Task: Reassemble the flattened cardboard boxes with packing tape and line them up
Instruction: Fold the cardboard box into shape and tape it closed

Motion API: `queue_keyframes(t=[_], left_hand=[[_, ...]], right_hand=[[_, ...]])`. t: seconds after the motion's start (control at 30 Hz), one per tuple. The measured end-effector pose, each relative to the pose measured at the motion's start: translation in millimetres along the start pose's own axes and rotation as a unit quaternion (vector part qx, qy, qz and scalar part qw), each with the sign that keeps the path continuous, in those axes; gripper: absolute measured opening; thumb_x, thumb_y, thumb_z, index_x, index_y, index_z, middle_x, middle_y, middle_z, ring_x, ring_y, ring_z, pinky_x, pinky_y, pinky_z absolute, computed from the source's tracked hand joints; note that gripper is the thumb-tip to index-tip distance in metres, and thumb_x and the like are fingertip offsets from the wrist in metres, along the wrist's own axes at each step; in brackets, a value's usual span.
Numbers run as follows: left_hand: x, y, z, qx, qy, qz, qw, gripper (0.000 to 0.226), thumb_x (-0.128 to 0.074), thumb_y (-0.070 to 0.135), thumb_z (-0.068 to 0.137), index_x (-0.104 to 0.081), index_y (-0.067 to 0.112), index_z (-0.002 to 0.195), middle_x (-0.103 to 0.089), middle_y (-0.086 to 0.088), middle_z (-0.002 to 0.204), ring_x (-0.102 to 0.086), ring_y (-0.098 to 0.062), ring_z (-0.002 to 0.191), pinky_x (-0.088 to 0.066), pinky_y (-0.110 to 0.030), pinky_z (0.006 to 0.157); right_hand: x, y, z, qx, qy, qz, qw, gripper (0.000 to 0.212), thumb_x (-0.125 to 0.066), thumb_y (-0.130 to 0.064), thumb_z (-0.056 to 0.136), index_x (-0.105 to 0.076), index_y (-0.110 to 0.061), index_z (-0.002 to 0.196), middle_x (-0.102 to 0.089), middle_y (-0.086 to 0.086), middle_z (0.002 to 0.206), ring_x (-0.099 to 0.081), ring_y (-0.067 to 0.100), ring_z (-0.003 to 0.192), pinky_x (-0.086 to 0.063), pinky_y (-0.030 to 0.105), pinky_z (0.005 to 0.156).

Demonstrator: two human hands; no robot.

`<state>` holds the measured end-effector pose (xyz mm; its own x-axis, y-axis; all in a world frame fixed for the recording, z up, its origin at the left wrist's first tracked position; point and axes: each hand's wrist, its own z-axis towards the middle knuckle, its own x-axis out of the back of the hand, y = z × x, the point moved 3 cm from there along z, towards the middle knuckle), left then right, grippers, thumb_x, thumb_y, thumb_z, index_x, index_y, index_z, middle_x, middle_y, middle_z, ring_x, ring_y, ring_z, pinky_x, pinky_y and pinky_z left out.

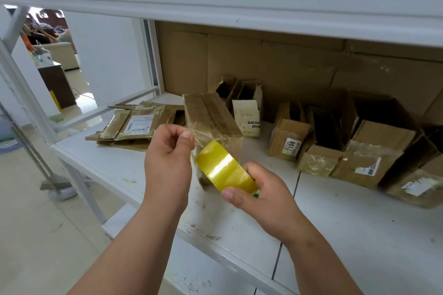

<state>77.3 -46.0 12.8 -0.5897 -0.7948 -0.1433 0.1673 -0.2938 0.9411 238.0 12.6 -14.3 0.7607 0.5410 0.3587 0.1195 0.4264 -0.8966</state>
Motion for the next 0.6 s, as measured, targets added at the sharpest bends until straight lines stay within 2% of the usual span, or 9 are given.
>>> queue_keyframes(t=[0.13,0.27,0.33,0.4,0.43,0.5,0.6], left_hand=[[2.2,11.6,3.5,0.010,0.053,-0.101,0.993,0.023,-0.053,0.005,0.098,-0.058,0.019,0.080,-0.062,0.005,0.068,-0.054,-0.012,0.064,-0.044,-0.030,0.068],[3.2,13.6,4.6,0.045,0.062,-0.138,0.988,0.018,-0.058,0.004,0.096,-0.063,0.015,0.083,-0.064,0.004,0.068,-0.058,-0.012,0.063,-0.050,-0.034,0.073],[1.2,12.0,3.7,0.062,0.045,-0.155,0.985,0.020,-0.060,0.001,0.094,-0.065,0.017,0.104,-0.063,0.002,0.066,-0.060,-0.012,0.063,-0.055,-0.033,0.074],[1.1,8.5,3.9,0.089,0.031,-0.182,0.979,0.048,-0.060,-0.004,0.092,-0.055,0.021,0.134,-0.062,0.000,0.063,-0.061,-0.013,0.062,-0.058,-0.030,0.072],[1.8,7.4,4.0,0.097,0.028,-0.184,0.978,0.052,-0.060,-0.005,0.091,-0.054,0.019,0.137,-0.062,-0.001,0.063,-0.061,-0.014,0.062,-0.058,-0.029,0.071],[3.8,6.6,3.9,0.118,0.032,-0.160,0.980,0.035,-0.062,-0.004,0.090,-0.067,0.013,0.120,-0.065,-0.003,0.066,-0.062,-0.016,0.065,-0.057,-0.029,0.068],[5.8,3.8,5.1,0.140,0.031,-0.113,0.983,0.011,-0.068,0.006,0.088,-0.074,0.014,0.084,-0.068,-0.006,0.073,-0.064,-0.019,0.073,-0.055,-0.033,0.068]], right_hand=[[18.5,9.6,-0.5,-0.030,0.027,-0.027,0.999,0.038,-0.064,-0.064,0.067,-0.058,-0.027,0.075,-0.051,-0.014,0.059,-0.044,0.001,0.054,-0.037,0.016,0.052],[39.0,12.6,-1.1,-0.041,0.046,0.016,0.998,0.033,-0.061,-0.063,0.071,-0.064,-0.031,0.078,-0.055,-0.010,0.061,-0.050,0.003,0.058,-0.039,0.017,0.054],[48.9,10.7,0.9,-0.036,0.052,0.025,0.998,0.028,-0.064,-0.059,0.071,-0.066,-0.031,0.074,-0.055,-0.011,0.060,-0.050,0.004,0.057,-0.039,0.017,0.054],[58.2,10.0,4.3,-0.033,0.056,0.014,0.998,0.032,-0.064,-0.060,0.066,-0.066,-0.029,0.072,-0.055,-0.010,0.060,-0.051,0.004,0.057,-0.040,0.016,0.054],[62.3,8.8,5.9,-0.034,0.055,0.006,0.998,0.031,-0.064,-0.058,0.067,-0.066,-0.027,0.072,-0.054,-0.010,0.060,-0.051,0.005,0.058,-0.039,0.016,0.054],[67.8,7.1,9.6,-0.036,0.049,-0.014,0.998,0.027,-0.064,-0.052,0.068,-0.064,-0.025,0.071,-0.052,-0.010,0.059,-0.050,0.005,0.057,-0.037,0.015,0.053],[73.5,7.8,16.7,-0.028,0.052,-0.065,0.996,0.037,-0.057,-0.061,0.060,-0.063,-0.025,0.070,-0.050,-0.010,0.058,-0.048,0.005,0.057,-0.036,0.019,0.052]])
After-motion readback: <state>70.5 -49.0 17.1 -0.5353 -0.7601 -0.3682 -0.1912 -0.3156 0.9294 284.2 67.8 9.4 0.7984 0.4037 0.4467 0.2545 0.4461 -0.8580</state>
